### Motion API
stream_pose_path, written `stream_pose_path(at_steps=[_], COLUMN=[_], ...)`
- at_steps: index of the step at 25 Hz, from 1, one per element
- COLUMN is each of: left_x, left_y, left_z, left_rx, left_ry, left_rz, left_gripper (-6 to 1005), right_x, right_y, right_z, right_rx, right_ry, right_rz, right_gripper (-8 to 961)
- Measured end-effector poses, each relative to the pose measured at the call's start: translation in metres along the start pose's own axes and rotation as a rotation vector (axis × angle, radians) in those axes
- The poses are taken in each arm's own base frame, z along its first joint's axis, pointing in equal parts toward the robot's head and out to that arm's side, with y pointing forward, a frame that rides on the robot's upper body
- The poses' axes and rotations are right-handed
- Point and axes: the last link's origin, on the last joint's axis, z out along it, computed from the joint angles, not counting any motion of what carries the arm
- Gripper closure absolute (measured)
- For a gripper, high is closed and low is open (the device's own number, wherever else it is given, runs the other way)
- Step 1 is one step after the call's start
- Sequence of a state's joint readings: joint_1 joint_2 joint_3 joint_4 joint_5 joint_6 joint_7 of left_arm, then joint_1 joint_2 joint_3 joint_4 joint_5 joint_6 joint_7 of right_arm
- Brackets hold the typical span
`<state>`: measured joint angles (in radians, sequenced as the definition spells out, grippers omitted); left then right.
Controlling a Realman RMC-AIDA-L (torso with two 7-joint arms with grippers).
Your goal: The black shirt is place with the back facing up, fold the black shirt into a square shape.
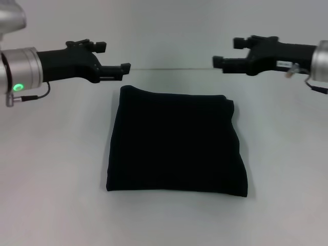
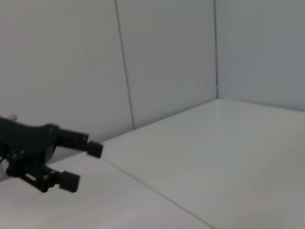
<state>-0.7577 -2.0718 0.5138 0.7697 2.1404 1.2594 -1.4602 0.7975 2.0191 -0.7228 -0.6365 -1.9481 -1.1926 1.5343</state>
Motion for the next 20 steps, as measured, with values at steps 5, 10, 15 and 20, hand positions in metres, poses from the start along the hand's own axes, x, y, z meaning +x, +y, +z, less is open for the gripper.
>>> stream_pose_path(at_steps=[5, 10, 15, 20], left_x=[-0.003, -0.009, -0.014, -0.013], left_y=[0.014, 0.026, 0.039, 0.046], left_z=[0.009, 0.014, 0.014, 0.007], left_rx=[-0.040, -0.110, -0.212, -0.293], left_ry=[-0.045, -0.127, -0.268, -0.310], left_rz=[0.079, 0.105, 0.074, 0.047], left_gripper=[65, 65, 65, 65], right_x=[-0.005, -0.001, 0.004, 0.009], right_y=[0.009, 0.014, 0.027, 0.031], right_z=[0.016, 0.024, 0.032, 0.034], right_rx=[-0.044, -0.065, -0.120, -0.129], right_ry=[0.095, 0.224, 0.304, 0.314], right_rz=[-0.039, -0.071, -0.110, -0.119], right_gripper=[30, 30, 31, 30])
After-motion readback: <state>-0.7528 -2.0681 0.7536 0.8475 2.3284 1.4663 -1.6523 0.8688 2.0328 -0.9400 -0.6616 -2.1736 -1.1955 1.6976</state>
